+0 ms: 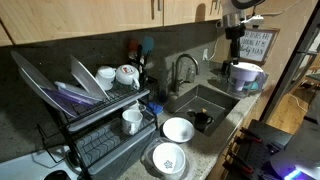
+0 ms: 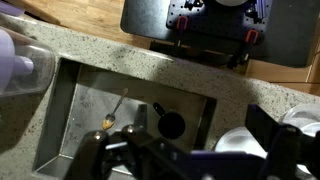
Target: Remove the grey lid from the dishrack and set it on top of the grey bowl on the left side of the counter
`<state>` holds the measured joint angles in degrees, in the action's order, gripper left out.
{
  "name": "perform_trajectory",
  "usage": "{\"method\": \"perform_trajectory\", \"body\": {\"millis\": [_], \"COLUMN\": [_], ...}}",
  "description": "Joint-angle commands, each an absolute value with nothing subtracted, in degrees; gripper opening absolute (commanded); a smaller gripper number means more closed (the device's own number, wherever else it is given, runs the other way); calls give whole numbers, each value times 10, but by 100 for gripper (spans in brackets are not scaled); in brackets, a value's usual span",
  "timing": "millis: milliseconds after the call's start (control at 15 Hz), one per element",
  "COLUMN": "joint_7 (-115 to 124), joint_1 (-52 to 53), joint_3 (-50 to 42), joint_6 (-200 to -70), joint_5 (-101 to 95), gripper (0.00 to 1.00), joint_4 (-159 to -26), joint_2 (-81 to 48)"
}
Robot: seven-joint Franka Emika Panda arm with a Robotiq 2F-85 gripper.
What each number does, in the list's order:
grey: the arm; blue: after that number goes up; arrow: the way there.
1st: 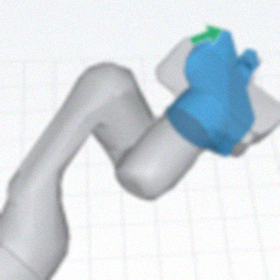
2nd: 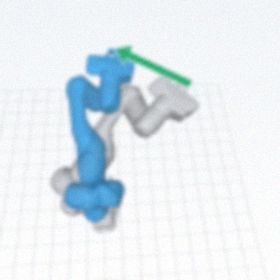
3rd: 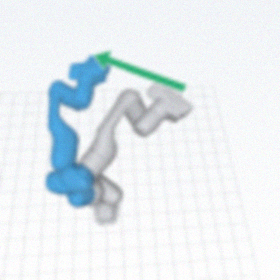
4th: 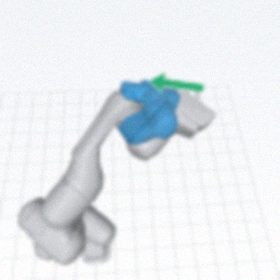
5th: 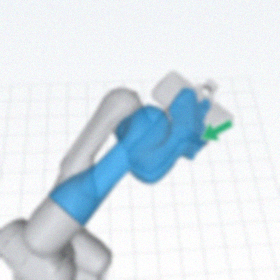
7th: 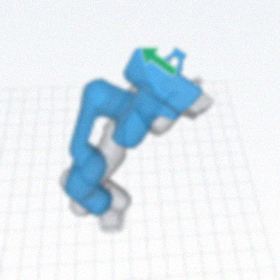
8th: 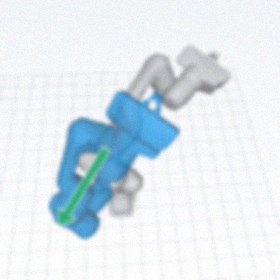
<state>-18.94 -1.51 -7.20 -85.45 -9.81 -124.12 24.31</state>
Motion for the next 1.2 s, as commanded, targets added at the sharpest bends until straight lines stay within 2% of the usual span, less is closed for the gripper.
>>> {"method": "perform_trajectory", "body": {"millis": [0,1133], "joint_7": [-195,-240], "joint_1": [-5,87], "joint_3": [-62,-7], "joint_6": [-854,-848], "joint_5": [-98,-33], "gripper": [100,100], "joint_4": [-1248,-1316], "joint_2": [245,242]}}
